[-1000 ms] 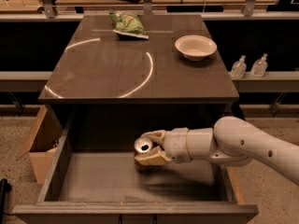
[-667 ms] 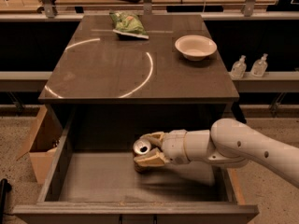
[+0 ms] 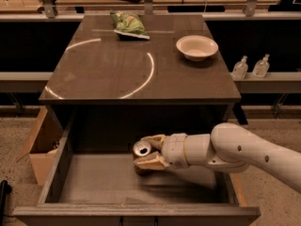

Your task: Place orange can into top drawer

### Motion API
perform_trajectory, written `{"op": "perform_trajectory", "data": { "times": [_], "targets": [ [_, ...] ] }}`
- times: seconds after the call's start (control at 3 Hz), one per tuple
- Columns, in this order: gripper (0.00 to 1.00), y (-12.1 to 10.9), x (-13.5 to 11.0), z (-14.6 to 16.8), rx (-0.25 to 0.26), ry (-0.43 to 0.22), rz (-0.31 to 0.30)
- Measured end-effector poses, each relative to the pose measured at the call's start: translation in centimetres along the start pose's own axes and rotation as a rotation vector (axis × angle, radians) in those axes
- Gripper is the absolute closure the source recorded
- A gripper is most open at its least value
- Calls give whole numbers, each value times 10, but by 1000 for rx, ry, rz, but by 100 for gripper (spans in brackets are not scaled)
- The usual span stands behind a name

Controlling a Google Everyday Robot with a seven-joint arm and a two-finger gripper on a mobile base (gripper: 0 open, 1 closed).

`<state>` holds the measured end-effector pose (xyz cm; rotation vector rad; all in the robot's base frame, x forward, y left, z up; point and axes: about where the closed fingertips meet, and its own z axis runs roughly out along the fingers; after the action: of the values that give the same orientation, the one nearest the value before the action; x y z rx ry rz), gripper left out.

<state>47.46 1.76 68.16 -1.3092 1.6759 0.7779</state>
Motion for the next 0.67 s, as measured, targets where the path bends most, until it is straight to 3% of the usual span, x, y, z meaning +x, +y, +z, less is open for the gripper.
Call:
{"op": "perform_trajectory", "data": {
  "times": [0.33,0.67],
  "targets": [
    [2,-2,3,-24,57,20,49],
    [24,-7,3,-57,113,45,72]
  ]
}}
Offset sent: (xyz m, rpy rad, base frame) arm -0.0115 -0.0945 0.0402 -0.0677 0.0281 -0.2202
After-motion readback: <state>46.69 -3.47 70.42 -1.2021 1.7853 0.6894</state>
